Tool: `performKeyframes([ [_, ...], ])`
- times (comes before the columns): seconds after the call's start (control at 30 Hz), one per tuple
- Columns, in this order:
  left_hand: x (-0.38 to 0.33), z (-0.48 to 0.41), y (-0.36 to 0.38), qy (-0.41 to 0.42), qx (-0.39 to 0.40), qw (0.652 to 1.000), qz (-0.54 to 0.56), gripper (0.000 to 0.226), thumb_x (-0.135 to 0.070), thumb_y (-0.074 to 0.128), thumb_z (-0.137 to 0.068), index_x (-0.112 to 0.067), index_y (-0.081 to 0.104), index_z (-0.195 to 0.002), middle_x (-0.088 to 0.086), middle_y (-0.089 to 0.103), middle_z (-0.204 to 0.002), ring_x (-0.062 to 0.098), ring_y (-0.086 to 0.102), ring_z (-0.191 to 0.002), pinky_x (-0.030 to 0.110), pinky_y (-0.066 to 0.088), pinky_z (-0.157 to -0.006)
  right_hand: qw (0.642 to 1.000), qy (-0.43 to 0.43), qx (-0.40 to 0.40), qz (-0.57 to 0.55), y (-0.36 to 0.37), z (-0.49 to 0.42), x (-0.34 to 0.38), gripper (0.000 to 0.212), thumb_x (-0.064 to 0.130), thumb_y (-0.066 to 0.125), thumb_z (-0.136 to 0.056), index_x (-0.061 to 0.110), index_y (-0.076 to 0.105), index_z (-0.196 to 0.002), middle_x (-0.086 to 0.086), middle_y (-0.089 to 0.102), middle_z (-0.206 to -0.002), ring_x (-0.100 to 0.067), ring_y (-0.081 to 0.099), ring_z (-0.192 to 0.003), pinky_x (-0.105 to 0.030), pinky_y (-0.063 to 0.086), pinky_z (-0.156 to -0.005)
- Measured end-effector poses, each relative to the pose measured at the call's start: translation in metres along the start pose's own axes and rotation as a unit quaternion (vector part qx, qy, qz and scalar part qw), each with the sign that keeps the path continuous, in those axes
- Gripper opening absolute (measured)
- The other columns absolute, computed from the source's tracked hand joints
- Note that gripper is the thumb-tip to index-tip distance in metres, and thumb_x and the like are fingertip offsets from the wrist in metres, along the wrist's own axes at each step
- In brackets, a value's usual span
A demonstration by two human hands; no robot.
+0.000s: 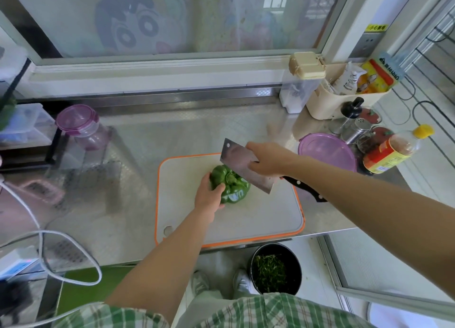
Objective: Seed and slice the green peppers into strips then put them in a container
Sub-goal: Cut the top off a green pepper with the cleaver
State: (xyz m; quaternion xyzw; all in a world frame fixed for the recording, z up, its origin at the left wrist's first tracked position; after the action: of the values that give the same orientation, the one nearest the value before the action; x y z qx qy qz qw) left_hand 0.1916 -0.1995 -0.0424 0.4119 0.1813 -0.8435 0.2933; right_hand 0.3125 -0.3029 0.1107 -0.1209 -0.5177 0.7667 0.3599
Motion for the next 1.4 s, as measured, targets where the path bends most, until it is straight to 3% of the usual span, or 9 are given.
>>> performKeyframes([
  [0.1, -0.011, -0.009, -0.005, 0.008, -0.045, 0.999, 0.0, 0.049, -0.012, 0.057, -0.096, -0.018, 0.041, -0.141, 0.006, 0.045, -0.138, 0.03, 0.055, -0.114, 0.047, 0.058, -0.083, 0.999, -0.006, 0.024, 0.045, 0.002, 0.002, -0.003, 0.037, 0.024, 0.05, -0.094, 0.008, 0.046, -0.127, -0.012, 0.058, -0.113, -0.03, 0.055, -0.102, -0.03, 0.038, -0.07],
  [0.23, -0.012, -0.015, -0.007, -0.004, -0.055, 0.998, -0.018, 0.035, -0.013, 0.058, -0.095, -0.013, 0.05, -0.129, 0.009, 0.052, -0.126, 0.027, 0.056, -0.104, 0.048, 0.058, -0.083, 0.997, -0.016, 0.044, 0.055, 0.013, 0.005, 0.001, 0.036, 0.041, 0.049, -0.092, 0.01, 0.051, -0.111, -0.01, 0.06, -0.102, -0.032, 0.058, -0.098, -0.038, 0.048, -0.08],
  [0.4, -0.01, -0.015, -0.006, -0.001, -0.065, 0.998, -0.007, 0.032, -0.013, 0.059, -0.095, -0.013, 0.052, -0.126, 0.006, 0.051, -0.114, 0.027, 0.057, -0.101, 0.047, 0.057, -0.082, 0.996, -0.019, 0.023, 0.083, 0.018, 0.001, 0.011, 0.038, 0.046, 0.047, -0.095, 0.011, 0.05, -0.109, -0.009, 0.061, -0.109, -0.031, 0.057, -0.1, -0.032, 0.039, -0.07],
  [0.53, -0.01, -0.016, -0.007, -0.004, -0.066, 0.998, -0.003, 0.029, -0.012, 0.059, -0.095, -0.013, 0.052, -0.123, 0.006, 0.052, -0.115, 0.029, 0.057, -0.103, 0.048, 0.057, -0.083, 0.996, -0.01, 0.014, 0.083, 0.018, -0.002, 0.017, 0.042, 0.053, 0.046, -0.095, 0.013, 0.049, -0.107, -0.006, 0.058, -0.1, -0.027, 0.052, -0.088, -0.03, 0.034, -0.065],
  [0.77, -0.01, -0.014, -0.006, 0.0, -0.075, 0.997, -0.013, 0.026, -0.013, 0.059, -0.096, -0.011, 0.052, -0.121, 0.007, 0.052, -0.113, 0.03, 0.057, -0.1, 0.048, 0.057, -0.082, 0.996, 0.002, 0.027, 0.082, 0.023, -0.003, 0.028, 0.036, 0.041, 0.048, -0.096, 0.009, 0.047, -0.114, -0.008, 0.058, -0.106, -0.027, 0.052, -0.086, -0.032, 0.038, -0.064],
  [0.9, -0.011, -0.015, -0.006, 0.003, -0.075, 0.997, -0.013, 0.023, -0.013, 0.059, -0.096, -0.011, 0.052, -0.118, 0.007, 0.051, -0.111, 0.03, 0.057, -0.099, 0.045, 0.058, -0.08, 0.996, 0.007, 0.012, 0.093, 0.026, -0.003, 0.034, 0.034, 0.037, 0.049, -0.096, 0.009, 0.048, -0.116, -0.009, 0.059, -0.112, -0.028, 0.057, -0.099, -0.032, 0.039, -0.067],
  [1.13, -0.01, -0.014, -0.007, -0.001, -0.083, 0.996, -0.017, 0.019, -0.014, 0.061, -0.095, -0.015, 0.052, -0.112, 0.007, 0.053, -0.111, 0.03, 0.058, -0.099, 0.043, 0.059, -0.079, 0.998, 0.027, 0.008, 0.05, 0.027, -0.001, 0.036, 0.029, 0.027, 0.054, -0.093, 0.008, 0.047, -0.113, -0.009, 0.06, -0.107, -0.027, 0.061, -0.093, -0.031, 0.045, -0.063],
  [1.3, -0.011, -0.015, -0.006, -0.005, -0.078, 0.997, -0.011, 0.02, -0.014, 0.06, -0.096, -0.015, 0.051, -0.114, 0.006, 0.052, -0.112, 0.028, 0.057, -0.098, 0.044, 0.058, -0.08, 0.998, 0.031, 0.023, 0.044, 0.021, 0.003, 0.037, 0.027, 0.022, 0.051, -0.094, 0.006, 0.046, -0.115, -0.01, 0.055, -0.104, -0.027, 0.055, -0.097, -0.032, 0.039, -0.068],
  [1.4, -0.01, -0.014, -0.007, -0.006, -0.077, 0.997, -0.007, 0.022, -0.014, 0.06, -0.096, -0.014, 0.051, -0.116, 0.006, 0.052, -0.112, 0.028, 0.057, -0.099, 0.045, 0.058, -0.081, 0.998, 0.038, 0.029, 0.037, 0.02, 0.004, 0.036, 0.027, 0.024, 0.052, -0.094, 0.006, 0.047, -0.114, -0.01, 0.057, -0.107, -0.025, 0.051, -0.088, -0.032, 0.039, -0.067],
])
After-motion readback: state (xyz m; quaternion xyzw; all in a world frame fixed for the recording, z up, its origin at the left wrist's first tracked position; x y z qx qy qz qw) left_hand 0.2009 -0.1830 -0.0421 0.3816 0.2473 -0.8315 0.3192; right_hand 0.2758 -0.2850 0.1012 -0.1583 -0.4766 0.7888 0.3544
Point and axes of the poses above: each hand's wrist, its own z-axis away from the middle knuckle, its own y-axis out of the palm, x = y × z, the point moved 5 cm from there along -z, towards the middle knuckle
